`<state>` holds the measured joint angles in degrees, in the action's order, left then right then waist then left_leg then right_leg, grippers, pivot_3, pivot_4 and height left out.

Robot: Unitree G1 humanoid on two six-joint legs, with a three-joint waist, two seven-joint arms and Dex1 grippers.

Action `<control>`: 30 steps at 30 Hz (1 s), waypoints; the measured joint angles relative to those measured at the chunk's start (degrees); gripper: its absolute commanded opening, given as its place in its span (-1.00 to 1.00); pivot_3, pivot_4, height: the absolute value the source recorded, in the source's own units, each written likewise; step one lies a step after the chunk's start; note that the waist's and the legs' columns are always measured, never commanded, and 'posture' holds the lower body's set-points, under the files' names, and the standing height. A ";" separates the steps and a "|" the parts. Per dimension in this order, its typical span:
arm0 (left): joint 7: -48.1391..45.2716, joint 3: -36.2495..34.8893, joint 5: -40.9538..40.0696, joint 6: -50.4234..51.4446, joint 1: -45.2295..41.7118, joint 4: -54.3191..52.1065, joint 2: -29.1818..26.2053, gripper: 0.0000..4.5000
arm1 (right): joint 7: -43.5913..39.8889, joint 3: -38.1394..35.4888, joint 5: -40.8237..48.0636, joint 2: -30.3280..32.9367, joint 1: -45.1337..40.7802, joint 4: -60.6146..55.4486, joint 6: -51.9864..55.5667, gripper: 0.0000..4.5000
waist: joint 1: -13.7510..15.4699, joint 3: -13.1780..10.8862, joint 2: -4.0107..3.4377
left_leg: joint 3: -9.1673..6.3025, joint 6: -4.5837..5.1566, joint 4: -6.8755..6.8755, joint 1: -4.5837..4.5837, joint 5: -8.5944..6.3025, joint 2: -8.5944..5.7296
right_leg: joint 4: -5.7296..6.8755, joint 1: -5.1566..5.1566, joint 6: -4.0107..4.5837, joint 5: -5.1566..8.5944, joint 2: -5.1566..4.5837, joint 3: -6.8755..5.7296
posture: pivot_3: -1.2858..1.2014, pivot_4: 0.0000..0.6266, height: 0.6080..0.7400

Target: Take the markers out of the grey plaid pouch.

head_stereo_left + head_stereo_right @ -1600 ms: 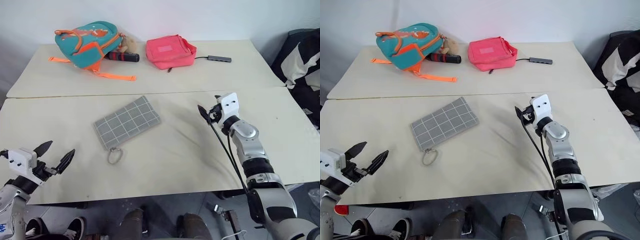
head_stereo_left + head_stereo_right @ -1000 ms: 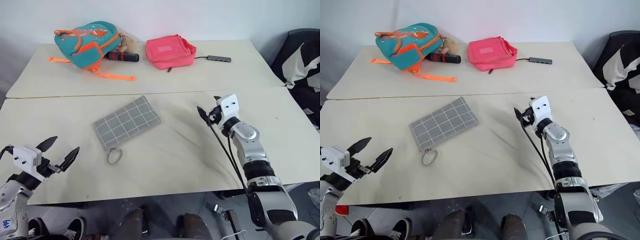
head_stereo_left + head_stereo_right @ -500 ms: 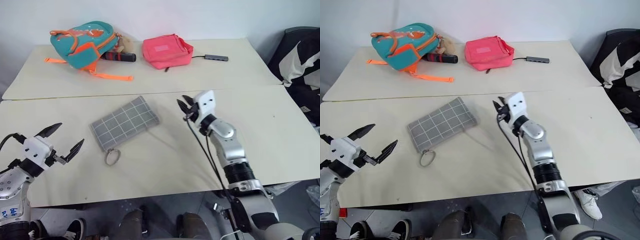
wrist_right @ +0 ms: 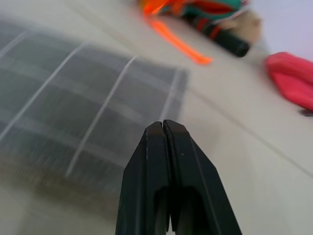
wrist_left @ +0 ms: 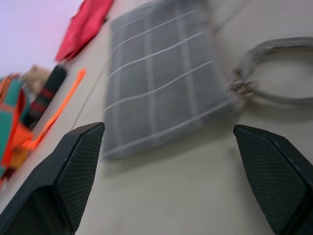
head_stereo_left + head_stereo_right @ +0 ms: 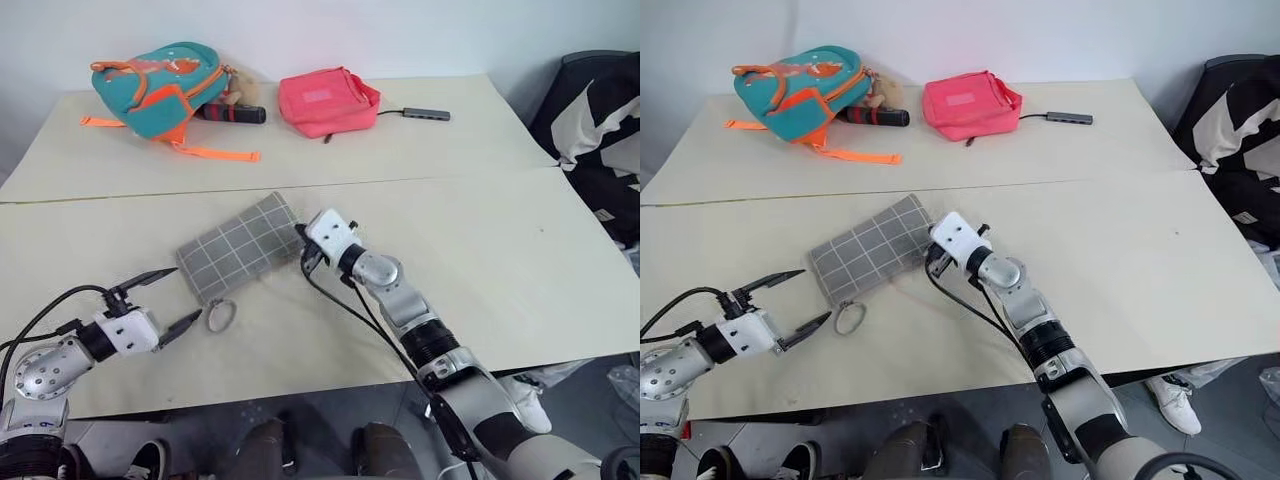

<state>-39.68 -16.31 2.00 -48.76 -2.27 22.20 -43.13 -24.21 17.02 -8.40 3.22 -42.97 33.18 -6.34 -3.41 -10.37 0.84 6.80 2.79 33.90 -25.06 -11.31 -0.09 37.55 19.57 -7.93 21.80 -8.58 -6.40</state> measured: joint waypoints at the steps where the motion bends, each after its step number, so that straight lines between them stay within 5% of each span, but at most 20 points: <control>1: 0.51 0.23 0.59 -0.70 -0.20 0.44 -0.64 1.00 | -0.09 0.49 -0.25 -0.23 0.21 0.31 -0.05 -0.98 | 0.00 0.00 0.00 | 0.00 0.00 -0.01 0.00 0.00 0.00 | 0.03 0.01 0.00 0.00 0.00 0.00 | 0.03 -0.52 1.00; 19: 14.88 10.06 15.47 -5.67 -12.45 8.24 -2.93 1.00 | 1.00 -0.12 -2.48 -0.30 0.83 0.64 1.78 -0.98 | 1.23 0.03 -0.03 | -0.04 -0.08 -0.01 0.14 0.06 -0.05 | 0.21 -0.05 0.00 0.00 -0.03 0.00 | 0.03 -0.52 1.00; 30: 15.73 14.13 13.00 -8.05 -13.18 10.23 -6.77 1.00 | 0.88 -1.07 -1.66 -0.63 1.62 -1.44 2.58 -0.98 | 0.95 0.09 -0.05 | -0.02 -0.09 -0.08 0.16 0.07 -0.02 | 0.23 -0.01 0.00 0.00 -0.02 -0.01 | 0.03 -0.52 1.00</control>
<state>-23.96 -2.18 15.00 -56.81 -15.45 32.44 -49.91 -23.34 15.95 -10.05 2.58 -41.35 31.75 -3.76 -2.46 -10.28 0.79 6.78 2.70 33.82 -24.90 -11.24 -0.10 37.77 19.56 -7.93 21.80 -8.60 -6.41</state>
